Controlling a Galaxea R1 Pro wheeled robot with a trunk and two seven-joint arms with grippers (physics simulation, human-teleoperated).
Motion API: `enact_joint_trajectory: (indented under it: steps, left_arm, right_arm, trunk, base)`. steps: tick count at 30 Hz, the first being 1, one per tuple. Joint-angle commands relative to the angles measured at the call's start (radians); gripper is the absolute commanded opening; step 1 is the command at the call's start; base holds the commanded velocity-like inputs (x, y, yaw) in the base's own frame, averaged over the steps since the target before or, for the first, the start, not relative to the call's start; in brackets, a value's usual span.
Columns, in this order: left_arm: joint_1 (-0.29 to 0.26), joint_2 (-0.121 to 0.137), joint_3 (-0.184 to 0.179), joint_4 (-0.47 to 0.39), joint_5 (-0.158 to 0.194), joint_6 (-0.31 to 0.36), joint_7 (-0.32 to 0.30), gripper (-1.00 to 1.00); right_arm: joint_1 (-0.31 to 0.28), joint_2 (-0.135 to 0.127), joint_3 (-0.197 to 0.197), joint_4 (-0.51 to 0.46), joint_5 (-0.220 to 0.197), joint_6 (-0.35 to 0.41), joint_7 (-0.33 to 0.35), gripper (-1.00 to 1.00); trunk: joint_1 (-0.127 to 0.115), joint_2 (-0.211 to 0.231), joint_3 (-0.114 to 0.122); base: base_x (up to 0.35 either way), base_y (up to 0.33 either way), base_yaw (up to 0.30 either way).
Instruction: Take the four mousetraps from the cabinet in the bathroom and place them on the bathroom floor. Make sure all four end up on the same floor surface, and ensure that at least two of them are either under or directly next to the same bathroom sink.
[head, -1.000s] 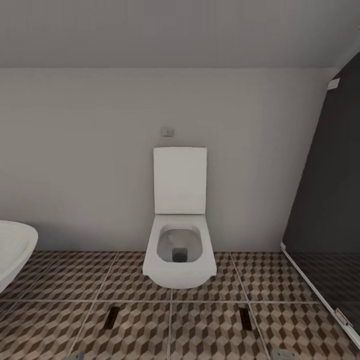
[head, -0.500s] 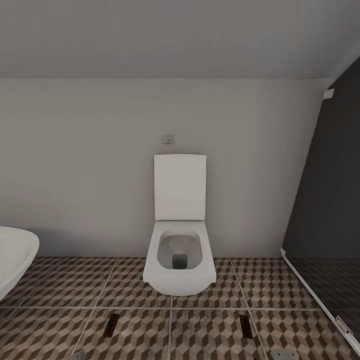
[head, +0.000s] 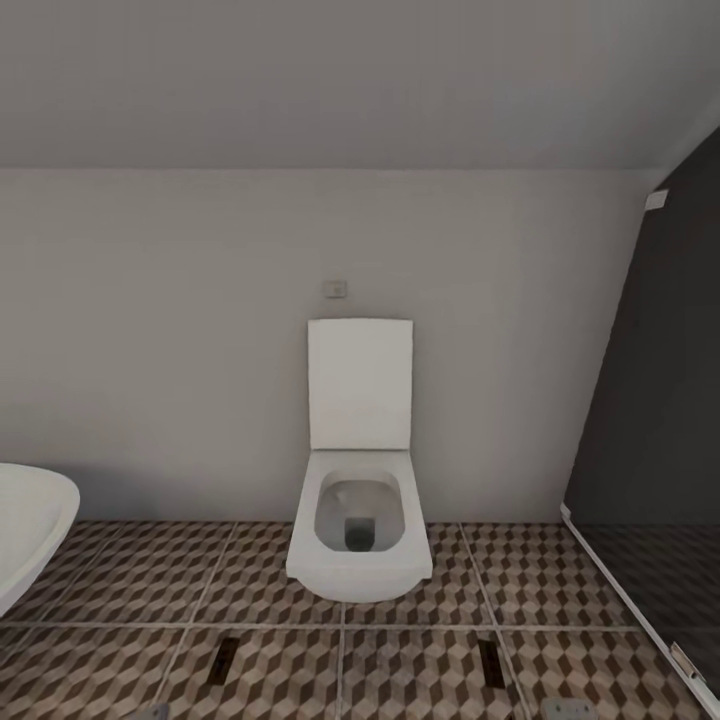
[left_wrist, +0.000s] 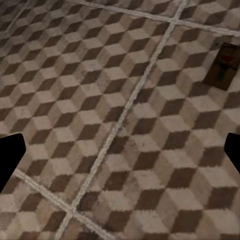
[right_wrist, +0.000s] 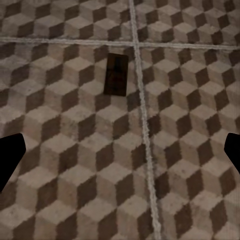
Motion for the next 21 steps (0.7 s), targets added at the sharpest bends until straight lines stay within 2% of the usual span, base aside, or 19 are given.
enact_joint_trajectory:
  steps: [1,21]
  left_arm:
    - [-0.002,0.0,0.003,0.004,0.002,-0.008,-0.001,1.0]
    - [-0.002,-0.001,0.003,0.004,0.002,-0.006,0.004,1.0]
  right_arm:
    - [-0.001,0.0,0.008,0.003,-0.004,-0.005,-0.002,1.0]
    - [-0.002,0.001,0.008,0.003,-0.005,-0.005,-0.002,1.0]
  trunk:
    - [-0.004,0.007,0.002]
    - [-0.081,0.147,0.065]
  base:
    - [0.0,0.0,0.0]
    - [0.0,0.0,0.0]
